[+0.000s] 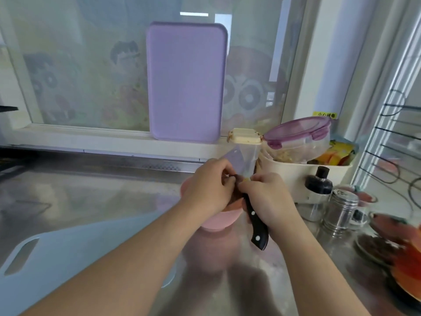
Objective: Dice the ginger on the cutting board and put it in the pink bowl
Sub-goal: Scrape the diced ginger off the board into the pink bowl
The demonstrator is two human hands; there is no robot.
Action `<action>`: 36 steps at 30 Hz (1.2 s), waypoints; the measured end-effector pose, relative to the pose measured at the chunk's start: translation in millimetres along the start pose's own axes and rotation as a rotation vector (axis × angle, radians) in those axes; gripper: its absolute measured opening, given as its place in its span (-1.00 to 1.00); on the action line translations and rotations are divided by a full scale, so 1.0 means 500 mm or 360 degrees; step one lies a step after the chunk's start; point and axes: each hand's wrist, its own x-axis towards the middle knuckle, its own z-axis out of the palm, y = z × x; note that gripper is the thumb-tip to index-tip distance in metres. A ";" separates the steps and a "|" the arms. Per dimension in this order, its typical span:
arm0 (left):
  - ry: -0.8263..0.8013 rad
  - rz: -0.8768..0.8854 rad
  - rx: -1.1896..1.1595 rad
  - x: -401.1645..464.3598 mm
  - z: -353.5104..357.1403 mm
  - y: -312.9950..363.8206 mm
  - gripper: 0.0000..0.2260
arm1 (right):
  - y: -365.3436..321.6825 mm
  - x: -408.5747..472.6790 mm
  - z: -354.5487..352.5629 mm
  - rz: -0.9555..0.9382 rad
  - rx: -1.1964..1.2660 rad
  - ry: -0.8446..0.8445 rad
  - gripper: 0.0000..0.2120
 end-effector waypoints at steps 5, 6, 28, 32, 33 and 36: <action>-0.0144 -0.0112 0.0316 -0.022 -0.024 -0.004 -0.88 | 0.012 0.009 -0.002 -0.0024 -0.0055 0.0078 -0.74; -0.0161 -0.0144 0.0362 -0.026 -0.031 -0.002 -0.87 | 0.012 0.011 -0.001 -0.0030 -0.0052 0.0099 -0.73; -0.0493 -0.0062 0.0492 -0.068 -0.075 0.024 -0.74 | 0.015 0.005 0.007 -0.0017 0.0050 0.0064 -0.79; -0.0449 0.0019 0.0368 -0.066 -0.072 0.006 -0.60 | 0.014 0.006 0.007 -0.0019 0.0032 0.0075 -0.79; -0.0458 0.0040 0.0326 -0.064 -0.069 -0.003 -0.58 | 0.013 0.006 0.007 -0.0016 0.0027 0.0076 -0.79; -0.0147 -0.0034 0.0151 -0.055 -0.067 -0.028 -0.74 | 0.010 0.001 0.008 -0.0003 0.0080 0.0095 -0.85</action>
